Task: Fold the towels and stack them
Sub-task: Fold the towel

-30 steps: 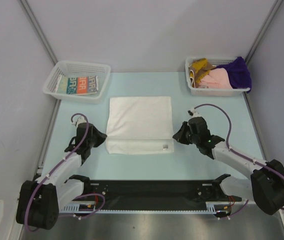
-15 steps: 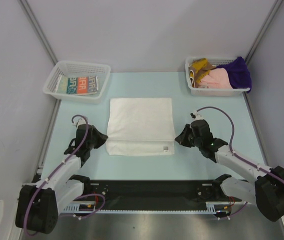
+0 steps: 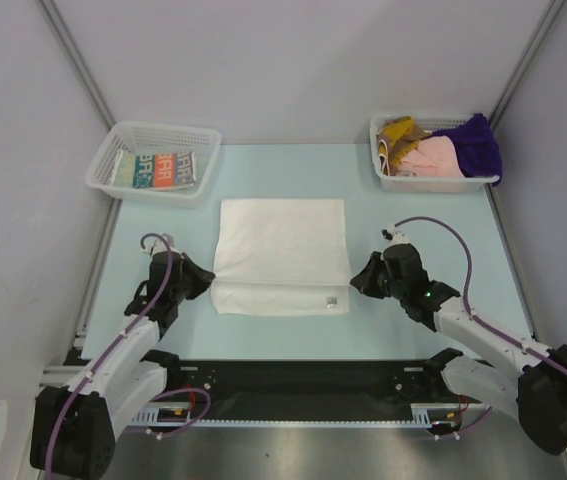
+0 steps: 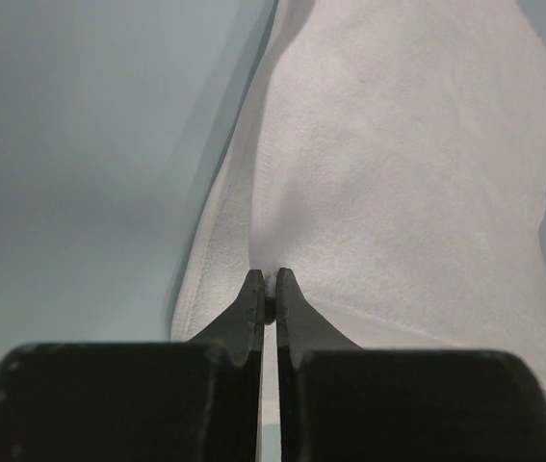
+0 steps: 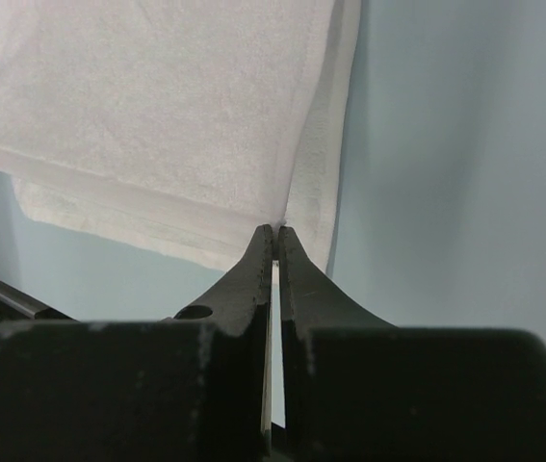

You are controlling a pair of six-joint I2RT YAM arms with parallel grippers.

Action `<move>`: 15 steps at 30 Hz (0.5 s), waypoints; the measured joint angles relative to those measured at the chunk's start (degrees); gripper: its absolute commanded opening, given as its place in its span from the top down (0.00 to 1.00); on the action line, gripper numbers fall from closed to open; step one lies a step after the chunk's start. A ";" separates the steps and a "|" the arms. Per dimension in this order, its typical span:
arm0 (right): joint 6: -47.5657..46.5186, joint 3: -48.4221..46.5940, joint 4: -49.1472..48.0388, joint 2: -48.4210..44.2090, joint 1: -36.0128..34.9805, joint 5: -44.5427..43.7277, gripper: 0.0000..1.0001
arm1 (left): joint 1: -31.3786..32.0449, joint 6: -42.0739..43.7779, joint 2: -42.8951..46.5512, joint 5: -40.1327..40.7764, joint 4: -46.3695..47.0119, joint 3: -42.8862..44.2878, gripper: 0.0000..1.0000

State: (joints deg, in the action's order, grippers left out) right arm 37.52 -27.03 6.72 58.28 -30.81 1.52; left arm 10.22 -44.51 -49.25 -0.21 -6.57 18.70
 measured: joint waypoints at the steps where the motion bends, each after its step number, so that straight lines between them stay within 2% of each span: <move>1: 0.00 0.00 0.22 -0.39 -0.02 0.00 1.00 | 0.00 0.02 0.35 0.00 -0.26 -0.02 1.00; 15: -0.20 -2.97 5.27 -5.25 -0.11 -0.20 1.00 | 0.04 0.04 4.87 -0.09 -4.61 1.44 1.00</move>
State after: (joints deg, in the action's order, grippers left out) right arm 37.32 -30.00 11.99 53.04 -30.92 1.32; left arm 10.26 -44.47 -44.38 -0.30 -11.18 20.14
